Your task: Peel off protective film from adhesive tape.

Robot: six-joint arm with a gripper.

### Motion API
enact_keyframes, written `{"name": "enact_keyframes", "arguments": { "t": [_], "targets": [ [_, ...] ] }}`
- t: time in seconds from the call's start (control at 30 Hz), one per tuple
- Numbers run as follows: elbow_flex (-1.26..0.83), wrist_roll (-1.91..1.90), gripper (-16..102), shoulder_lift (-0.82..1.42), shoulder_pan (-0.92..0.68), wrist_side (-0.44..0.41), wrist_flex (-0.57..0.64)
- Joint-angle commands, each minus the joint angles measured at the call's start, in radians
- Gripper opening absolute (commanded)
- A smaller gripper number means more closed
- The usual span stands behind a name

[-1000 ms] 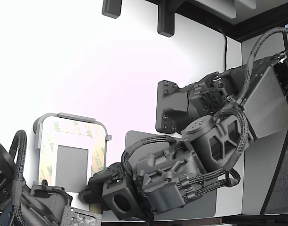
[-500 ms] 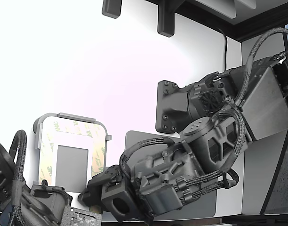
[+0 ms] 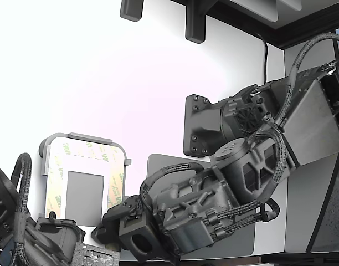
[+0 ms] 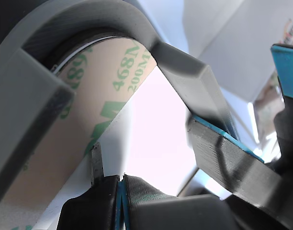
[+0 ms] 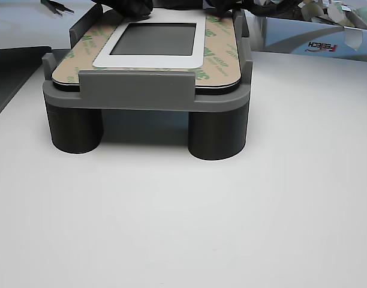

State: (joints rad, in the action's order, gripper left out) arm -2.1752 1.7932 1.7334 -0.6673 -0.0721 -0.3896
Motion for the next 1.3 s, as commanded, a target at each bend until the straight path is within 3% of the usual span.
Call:
{"name": "enact_keyframes", "arguments": {
  "t": [0.0, 1.27],
  "targets": [
    [0.026, 0.002, -11, 0.015, 0.006, 0.000, 0.008],
    [0.037, -0.052, -11, 0.029, -0.005, -0.003, -0.025]
  ]
}}
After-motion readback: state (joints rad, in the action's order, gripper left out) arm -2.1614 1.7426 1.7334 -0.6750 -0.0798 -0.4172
